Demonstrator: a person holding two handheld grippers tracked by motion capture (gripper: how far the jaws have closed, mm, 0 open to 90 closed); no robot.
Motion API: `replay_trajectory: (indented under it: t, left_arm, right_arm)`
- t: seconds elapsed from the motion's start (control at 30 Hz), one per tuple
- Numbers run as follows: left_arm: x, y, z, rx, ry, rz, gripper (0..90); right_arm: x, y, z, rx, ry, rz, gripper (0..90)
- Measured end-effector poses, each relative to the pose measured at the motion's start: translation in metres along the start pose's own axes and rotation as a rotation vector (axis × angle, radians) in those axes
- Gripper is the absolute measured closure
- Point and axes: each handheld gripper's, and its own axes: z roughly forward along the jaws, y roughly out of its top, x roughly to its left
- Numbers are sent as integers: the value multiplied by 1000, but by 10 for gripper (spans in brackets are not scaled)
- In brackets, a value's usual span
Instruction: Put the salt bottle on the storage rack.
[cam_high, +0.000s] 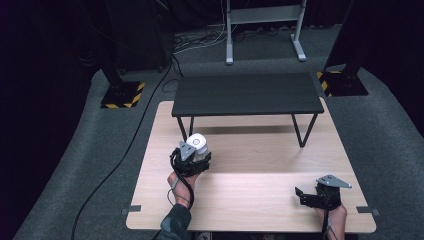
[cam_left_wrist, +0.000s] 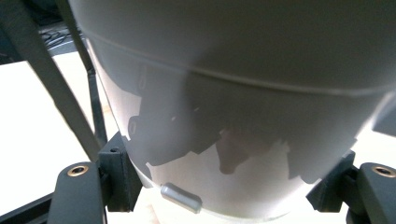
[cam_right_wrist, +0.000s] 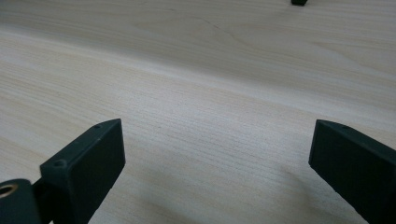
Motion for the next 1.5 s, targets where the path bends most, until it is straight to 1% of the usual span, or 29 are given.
replay_trajectory:
  t: [0.13,0.17,0.2,0.23,0.33,0.5,0.63,0.73,0.97,1.1,1.5]
  left_arm:
    - [-1,6,2,-4,-6,3,277]
    - [-2,10,5,-8,-10,1,278]
    - [-2,10,5,-8,-10,1,278]
    - [-2,14,8,-10,-18,-6,278]
    - [-3,17,9,-12,-23,-9,278]
    - [-4,25,12,-10,-37,0,278]
    - [-1,27,13,-8,-47,-14,278]
    - [0,30,14,-2,-51,-9,278]
    - [3,35,15,-3,-62,-17,278]
    - [4,39,17,2,-68,-15,278]
    - [6,52,19,-6,-85,2,278]
  right_arm:
    - [-1,0,0,-3,4,4,25]
    - [-2,-1,0,-4,7,3,25]
    - [-2,-1,0,-4,9,3,25]
    - [-2,-1,0,-3,9,3,25]
    - [-2,0,0,-1,9,4,25]
    - [-2,0,0,0,8,12,25]
    - [-2,0,0,3,9,13,25]
    - [-2,1,0,3,7,12,25]
    - [-2,1,0,5,7,9,26]
    - [-2,1,0,3,5,12,26]
    - [-1,1,0,5,0,11,26]
